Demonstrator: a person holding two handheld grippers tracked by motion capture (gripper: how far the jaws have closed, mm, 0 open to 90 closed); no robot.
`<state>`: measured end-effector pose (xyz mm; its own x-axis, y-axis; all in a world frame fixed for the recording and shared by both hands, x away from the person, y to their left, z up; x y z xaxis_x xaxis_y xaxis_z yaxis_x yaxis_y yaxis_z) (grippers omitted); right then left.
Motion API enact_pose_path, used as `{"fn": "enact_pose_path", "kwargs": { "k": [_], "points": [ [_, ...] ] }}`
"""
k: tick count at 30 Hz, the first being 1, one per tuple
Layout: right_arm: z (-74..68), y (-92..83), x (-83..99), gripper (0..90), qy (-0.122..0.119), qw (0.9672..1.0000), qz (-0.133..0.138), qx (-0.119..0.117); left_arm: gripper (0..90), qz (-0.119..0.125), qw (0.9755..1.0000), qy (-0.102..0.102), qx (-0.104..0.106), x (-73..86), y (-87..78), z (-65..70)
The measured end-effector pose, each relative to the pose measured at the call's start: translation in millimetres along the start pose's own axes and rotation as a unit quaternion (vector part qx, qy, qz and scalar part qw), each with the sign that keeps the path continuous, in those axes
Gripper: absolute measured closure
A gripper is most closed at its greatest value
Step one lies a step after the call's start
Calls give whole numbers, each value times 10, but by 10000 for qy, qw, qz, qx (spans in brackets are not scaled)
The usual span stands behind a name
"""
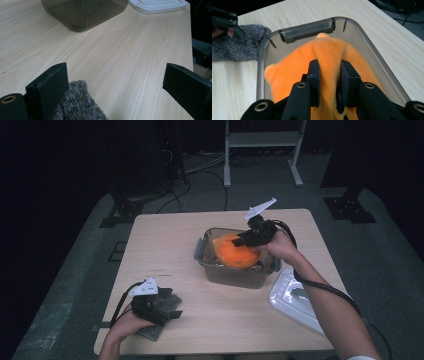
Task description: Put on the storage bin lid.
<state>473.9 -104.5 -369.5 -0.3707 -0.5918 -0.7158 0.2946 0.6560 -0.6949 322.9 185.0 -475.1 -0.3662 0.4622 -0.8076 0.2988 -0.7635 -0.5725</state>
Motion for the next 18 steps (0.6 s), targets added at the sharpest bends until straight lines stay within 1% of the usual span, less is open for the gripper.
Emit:
{"fn": "enact_pose_path", "kwargs": {
  "k": [4,5,7,11,18],
  "points": [
    [18,28,25,713,41,10000,-19,-6,55,6,10000,-4,3,-1,-1,1],
    [20,36,33,713,89,10000,-26,-11,55,4,10000,-4,4,-1,-1,1],
    [29,55,52,712,75,10000,-61,-16,55,1,10000,-1,8,0,-1,2],
    [37,97,76,710,123,9999,-94,-32,55,-2,10000,1,8,0,0,2],
    [30,172,81,706,155,9998,-124,-72,55,13,10000,13,16,-7,-1,10]
  ]
}}
Point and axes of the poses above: each handheld gripper's, and its own axes: y roughly forward along the jaws, x roughly out of its underside, z roughly to its right, the point moved 6 cm from there along y, roughly forward along the jaws, and after that the axes turned 2 degrees about -z, right-handed, at the moved point
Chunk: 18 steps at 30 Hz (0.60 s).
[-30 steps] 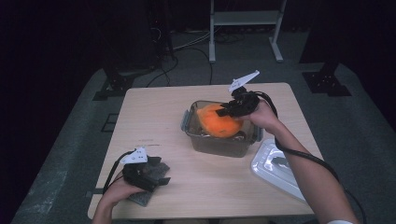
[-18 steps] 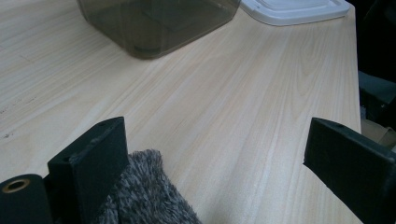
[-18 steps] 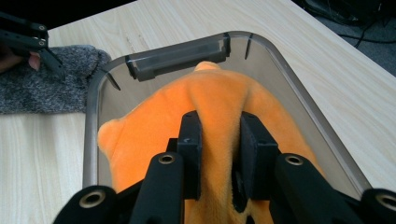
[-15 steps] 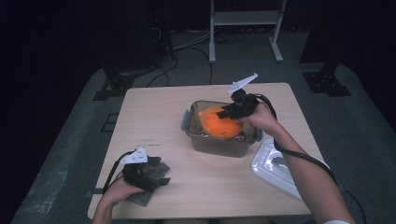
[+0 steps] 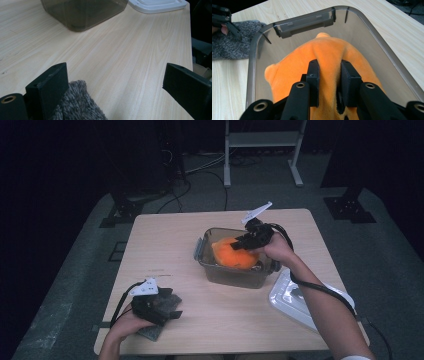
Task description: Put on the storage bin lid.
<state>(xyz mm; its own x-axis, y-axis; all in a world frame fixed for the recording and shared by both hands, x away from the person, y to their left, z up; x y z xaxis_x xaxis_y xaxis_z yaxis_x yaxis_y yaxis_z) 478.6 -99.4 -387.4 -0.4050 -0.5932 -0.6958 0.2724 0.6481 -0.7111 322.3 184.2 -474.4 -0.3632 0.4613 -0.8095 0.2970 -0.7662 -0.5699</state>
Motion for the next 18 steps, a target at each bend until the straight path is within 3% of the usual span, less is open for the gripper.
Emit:
{"fn": "enact_pose_path", "kwargs": {
  "k": [18],
  "points": [
    [-13,121,23,683,44,9999,-118,-87,55,12,10000,-12,5,-4,-2,2]
  ]
}}
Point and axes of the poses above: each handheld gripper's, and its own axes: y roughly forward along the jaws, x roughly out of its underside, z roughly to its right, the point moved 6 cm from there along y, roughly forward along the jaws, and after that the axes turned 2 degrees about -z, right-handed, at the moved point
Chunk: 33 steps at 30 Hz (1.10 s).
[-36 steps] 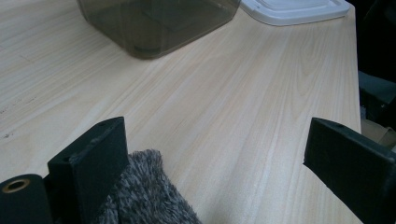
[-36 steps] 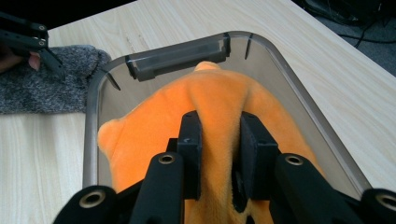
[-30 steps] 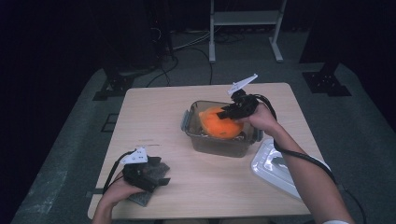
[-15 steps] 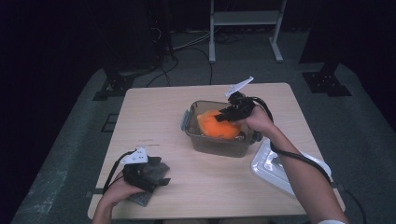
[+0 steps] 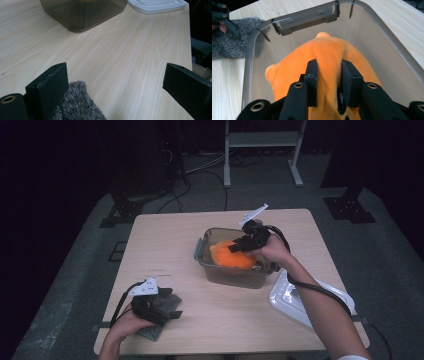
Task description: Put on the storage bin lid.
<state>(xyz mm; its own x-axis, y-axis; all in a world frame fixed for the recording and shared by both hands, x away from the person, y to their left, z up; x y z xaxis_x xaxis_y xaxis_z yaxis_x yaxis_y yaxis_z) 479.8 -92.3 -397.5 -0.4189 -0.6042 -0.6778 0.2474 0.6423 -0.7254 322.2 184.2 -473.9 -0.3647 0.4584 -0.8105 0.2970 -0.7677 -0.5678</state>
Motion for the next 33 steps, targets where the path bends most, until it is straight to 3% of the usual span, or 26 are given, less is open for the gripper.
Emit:
{"fn": "enact_pose_path", "kwargs": {
  "k": [33],
  "points": [
    [-16,47,30,638,62,9997,-231,-46,55,-16,10000,23,9,4,-3,-3]
  ]
}}
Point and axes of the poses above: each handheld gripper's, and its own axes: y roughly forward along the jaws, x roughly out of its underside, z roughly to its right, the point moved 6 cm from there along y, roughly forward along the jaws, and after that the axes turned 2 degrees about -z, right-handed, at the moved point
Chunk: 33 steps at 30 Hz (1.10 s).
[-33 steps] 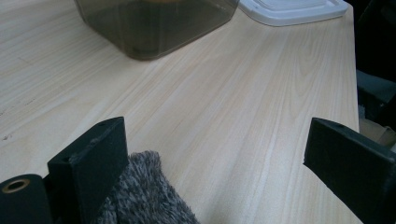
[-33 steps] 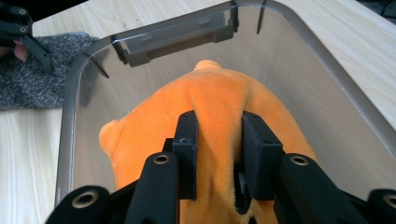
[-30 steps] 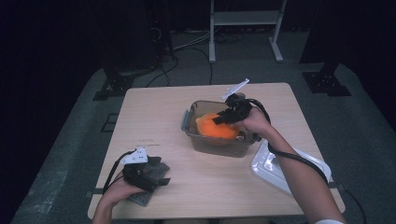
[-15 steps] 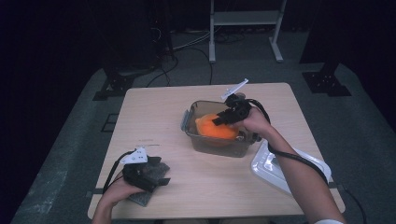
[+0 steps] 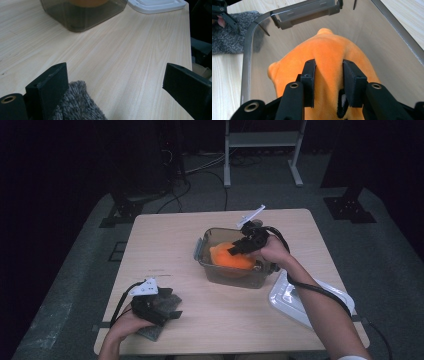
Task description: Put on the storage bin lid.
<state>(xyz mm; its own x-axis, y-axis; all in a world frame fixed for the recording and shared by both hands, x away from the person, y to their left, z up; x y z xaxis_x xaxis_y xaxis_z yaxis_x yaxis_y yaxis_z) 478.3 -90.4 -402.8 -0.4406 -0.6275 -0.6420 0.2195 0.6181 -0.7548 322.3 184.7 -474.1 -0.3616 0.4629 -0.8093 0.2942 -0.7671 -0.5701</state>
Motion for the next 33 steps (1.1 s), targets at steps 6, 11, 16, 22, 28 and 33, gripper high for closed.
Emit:
{"fn": "enact_pose_path", "kwargs": {
  "k": [6,11,16,22,28,33],
  "points": [
    [4,-2,9,622,12,10000,-11,27,54,-5,10000,-8,-1,-1,-1,3],
    [-4,-2,16,622,5,10000,-36,57,54,-2,10000,-6,1,-3,4,6],
    [-12,3,26,621,-34,9999,-87,82,54,-5,10000,7,-4,-5,0,4],
    [-17,-1,31,637,-27,9999,-81,78,54,-9,10000,22,-5,-7,1,4],
    [-15,-39,25,676,41,10000,72,3,55,3,10000,12,1,-9,6,9],
    [-31,-102,27,661,16,9999,122,-44,54,-12,10000,16,11,-8,13,13]
  ]
}}
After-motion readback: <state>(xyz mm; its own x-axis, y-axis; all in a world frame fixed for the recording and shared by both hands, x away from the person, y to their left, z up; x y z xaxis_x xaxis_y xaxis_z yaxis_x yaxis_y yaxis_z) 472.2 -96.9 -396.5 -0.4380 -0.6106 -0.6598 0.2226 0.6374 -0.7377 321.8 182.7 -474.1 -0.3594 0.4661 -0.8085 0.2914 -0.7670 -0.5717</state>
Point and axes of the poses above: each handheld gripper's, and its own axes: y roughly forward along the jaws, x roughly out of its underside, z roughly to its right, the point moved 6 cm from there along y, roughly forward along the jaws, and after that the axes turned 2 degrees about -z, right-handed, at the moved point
